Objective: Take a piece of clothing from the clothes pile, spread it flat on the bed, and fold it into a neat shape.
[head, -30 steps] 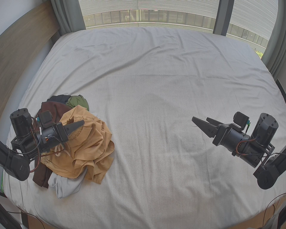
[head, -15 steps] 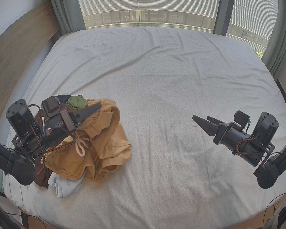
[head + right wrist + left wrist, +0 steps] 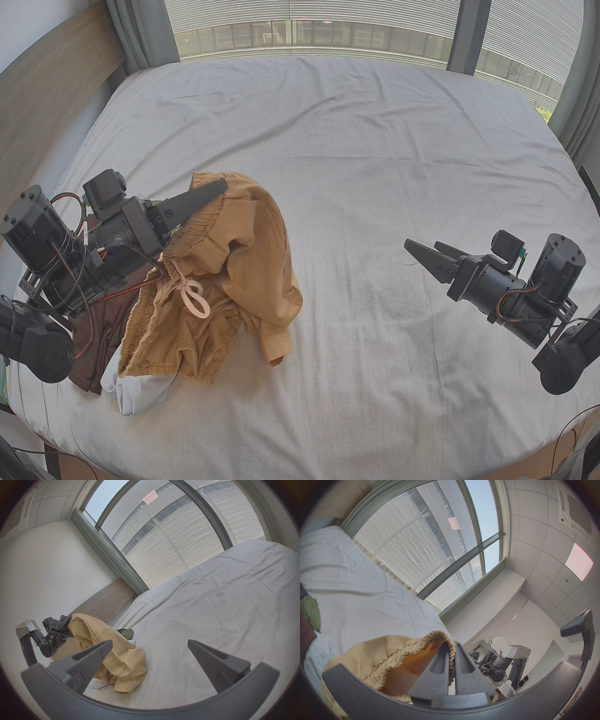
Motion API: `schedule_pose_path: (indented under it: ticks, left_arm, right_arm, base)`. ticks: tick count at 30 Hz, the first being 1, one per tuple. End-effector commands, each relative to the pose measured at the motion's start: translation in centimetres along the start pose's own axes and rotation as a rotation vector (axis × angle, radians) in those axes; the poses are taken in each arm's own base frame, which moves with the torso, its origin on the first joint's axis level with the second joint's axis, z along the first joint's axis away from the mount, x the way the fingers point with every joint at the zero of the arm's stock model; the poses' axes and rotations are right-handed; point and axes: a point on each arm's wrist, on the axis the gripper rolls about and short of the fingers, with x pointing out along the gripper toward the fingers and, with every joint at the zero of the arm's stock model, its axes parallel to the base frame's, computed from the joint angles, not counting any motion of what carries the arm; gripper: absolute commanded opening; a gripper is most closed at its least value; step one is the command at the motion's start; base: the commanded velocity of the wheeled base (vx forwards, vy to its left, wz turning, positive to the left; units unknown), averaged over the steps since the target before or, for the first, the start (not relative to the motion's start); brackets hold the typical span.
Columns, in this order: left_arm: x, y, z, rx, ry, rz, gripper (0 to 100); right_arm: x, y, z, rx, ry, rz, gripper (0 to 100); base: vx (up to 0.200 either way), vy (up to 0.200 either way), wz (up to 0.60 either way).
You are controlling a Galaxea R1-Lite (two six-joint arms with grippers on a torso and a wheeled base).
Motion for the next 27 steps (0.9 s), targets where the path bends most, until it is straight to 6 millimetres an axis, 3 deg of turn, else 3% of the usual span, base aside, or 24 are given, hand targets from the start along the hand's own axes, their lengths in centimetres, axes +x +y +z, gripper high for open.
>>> schedule_pose_path:
  ticks: [1,7,12,20,27]
  left_arm:
    - [0.3,-0.4,-0.3,0.003,-0.003,-0.022,0]
    - [1.0,-0.2,-0.9,0.004,-0.004,-0.043,0]
    - [2.2,-0.9,0.2,0.022,-0.041,-0.089,0]
    - [5.5,-4.5,1.5,-0.135,-0.216,-0.156,0]
    - [7.0,-4.6,3.3,-0.194,-0.341,-0.151,0]
  right_arm:
    - [0.0,0.0,0.0,0.000,-0.002,0.001,100]
    - [0.0,0.0,-0.1,0.001,0.004,0.000,100]
    - [0.0,0.0,0.0,0.000,-0.001,-0.001,100]
    - [0.0,0.0,0.1,-0.002,-0.003,-0.002,100]
    - [0.0,0.0,0.3,-0.004,-0.012,0.001,100]
  base:
    - [0.000,0.000,0.00]
    - [0.000,0.000,0.00]
    - [0.000,0.000,0.00]
    - [0.000,0.000,0.00]
    - [0.000,0.000,0.00]
